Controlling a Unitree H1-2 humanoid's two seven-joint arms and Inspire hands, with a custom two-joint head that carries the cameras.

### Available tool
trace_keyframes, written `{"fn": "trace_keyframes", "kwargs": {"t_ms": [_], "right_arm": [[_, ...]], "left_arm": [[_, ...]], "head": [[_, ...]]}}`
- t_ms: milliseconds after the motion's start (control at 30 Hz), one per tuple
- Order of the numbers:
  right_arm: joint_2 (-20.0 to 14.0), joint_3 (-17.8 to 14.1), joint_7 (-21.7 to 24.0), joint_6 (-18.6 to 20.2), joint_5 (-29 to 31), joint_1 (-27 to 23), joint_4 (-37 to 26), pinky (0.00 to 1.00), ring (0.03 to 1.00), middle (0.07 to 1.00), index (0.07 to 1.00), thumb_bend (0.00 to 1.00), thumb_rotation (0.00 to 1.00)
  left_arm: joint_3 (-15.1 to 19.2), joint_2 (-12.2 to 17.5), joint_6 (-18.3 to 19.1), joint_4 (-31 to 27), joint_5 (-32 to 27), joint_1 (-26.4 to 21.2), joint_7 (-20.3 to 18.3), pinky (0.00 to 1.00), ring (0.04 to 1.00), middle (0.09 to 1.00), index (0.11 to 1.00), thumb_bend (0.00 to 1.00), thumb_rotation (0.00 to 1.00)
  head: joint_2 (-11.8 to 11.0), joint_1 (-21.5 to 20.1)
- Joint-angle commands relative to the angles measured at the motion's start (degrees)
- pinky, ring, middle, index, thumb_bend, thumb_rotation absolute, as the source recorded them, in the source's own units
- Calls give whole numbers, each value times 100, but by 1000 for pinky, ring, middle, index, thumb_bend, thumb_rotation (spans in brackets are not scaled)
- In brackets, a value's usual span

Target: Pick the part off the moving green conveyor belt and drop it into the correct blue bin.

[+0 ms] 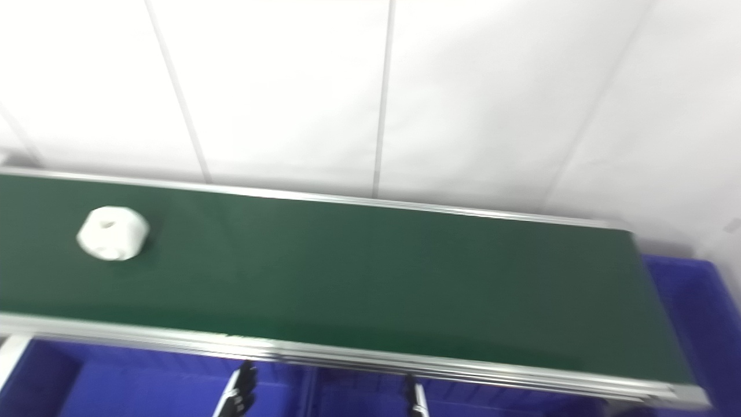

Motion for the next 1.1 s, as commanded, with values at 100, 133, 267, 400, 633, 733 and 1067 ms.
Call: {"fn": "trace_keyframes", "kwargs": {"t_ms": [100,133,267,400,633,733,1067], "right_arm": [[-116,-98,325,-179,304,151,-293,1000,1000,1000,1000,803,999],[-115,-133,369,-179,301,176,-319,1000,1000,1000,1000,814,1000],[-123,-251,541,-179,351,222,-422,1000,1000,1000,1000,805,1000],[-124,-317,530,-179,264,208,-434,1000,1000,1000,1000,749,1000],[-105,-350,642,-179,328,147,-368,1000,1000,1000,1000,653,1000],[-101,-344,660,-179,350,116,-320,1000,1000,1000,1000,608,1000],[-68,-375,779,-179,491,132,-267,1000,1000,1000,1000,599,1000]], "left_arm": [[-138,-187,-239,-68,84,80,112,1000,1000,1000,1000,711,1000],[-143,-207,-238,-80,125,90,144,1000,987,1000,1000,715,1000],[-145,-298,-154,-199,570,154,369,915,934,998,1000,718,1000],[-212,-342,-120,-252,487,162,393,849,921,991,1000,725,1000],[-258,-307,-242,-210,459,77,397,805,903,980,1000,701,1000],[-296,-235,-275,-303,496,59,376,784,892,967,1000,769,991],[-537,357,-321,-1784,457,-473,547,681,849,913,964,819,649]], "head": [[123,181],[123,181],[246,360],[315,482],[251,601],[235,603],[235,501]]}}
